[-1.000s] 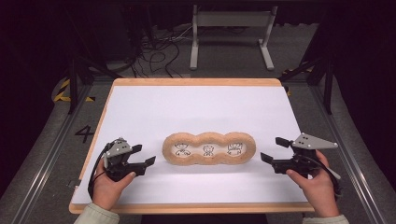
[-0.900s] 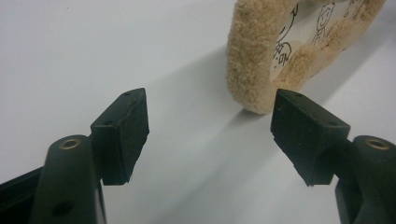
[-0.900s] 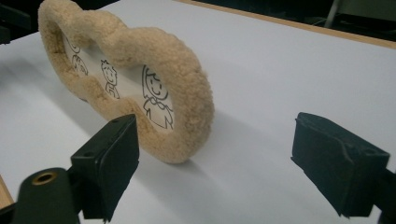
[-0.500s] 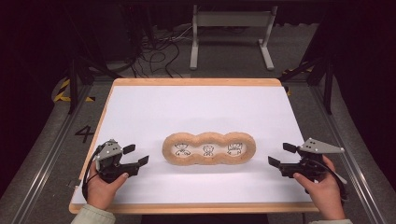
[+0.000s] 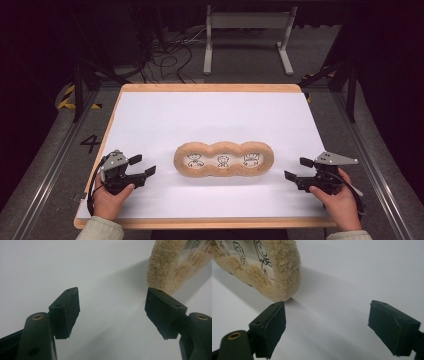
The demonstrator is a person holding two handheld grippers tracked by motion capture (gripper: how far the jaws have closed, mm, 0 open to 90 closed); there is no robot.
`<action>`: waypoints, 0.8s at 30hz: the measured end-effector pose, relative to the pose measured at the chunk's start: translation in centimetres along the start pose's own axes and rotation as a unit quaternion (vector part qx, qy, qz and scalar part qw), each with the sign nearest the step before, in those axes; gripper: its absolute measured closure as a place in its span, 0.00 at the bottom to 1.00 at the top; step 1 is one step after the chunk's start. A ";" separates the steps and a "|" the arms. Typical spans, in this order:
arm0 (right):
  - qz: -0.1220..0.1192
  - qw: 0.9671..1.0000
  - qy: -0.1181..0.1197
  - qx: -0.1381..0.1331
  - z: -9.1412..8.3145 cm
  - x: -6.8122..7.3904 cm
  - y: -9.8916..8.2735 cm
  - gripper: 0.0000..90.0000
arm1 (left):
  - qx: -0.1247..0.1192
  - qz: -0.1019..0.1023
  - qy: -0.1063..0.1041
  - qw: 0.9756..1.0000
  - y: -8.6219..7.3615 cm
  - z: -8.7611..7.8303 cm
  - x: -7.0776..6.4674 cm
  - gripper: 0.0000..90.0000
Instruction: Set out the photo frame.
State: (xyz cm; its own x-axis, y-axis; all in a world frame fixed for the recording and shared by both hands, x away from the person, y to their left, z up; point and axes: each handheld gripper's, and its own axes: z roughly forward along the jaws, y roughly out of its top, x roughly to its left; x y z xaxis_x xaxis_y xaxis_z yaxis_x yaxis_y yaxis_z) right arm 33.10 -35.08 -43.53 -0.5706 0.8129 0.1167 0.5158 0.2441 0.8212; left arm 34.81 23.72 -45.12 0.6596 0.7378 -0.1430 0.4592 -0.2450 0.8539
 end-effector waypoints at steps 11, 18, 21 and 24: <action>0.003 1.000 -0.006 0.014 0.7 -0.5 -0.8 0.17 | -0.005 -0.004 -0.027 1.000 -0.8 0.7 0.9 0.33; -0.004 0.999 -0.014 0.028 1.2 -0.3 -1.1 0.17 | 0.013 -0.008 -0.025 1.000 -0.9 1.3 1.0 0.33; -0.009 0.999 -0.016 0.035 1.6 -0.3 -1.4 0.17 | 0.015 -0.006 -0.026 1.000 -0.9 1.4 1.0 0.33; -0.016 0.999 -0.018 0.042 1.7 -0.2 -1.3 0.17 | 0.020 -0.005 -0.027 0.999 -0.9 1.5 0.9 0.32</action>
State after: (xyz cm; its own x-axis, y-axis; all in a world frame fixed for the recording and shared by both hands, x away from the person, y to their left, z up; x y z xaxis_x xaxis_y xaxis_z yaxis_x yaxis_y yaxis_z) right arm 33.63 -34.67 -45.59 -0.5658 0.8216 0.0702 0.5500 0.3126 0.7745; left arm 35.83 23.65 -46.75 0.6862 0.7050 -0.1792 0.4882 -0.2637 0.8319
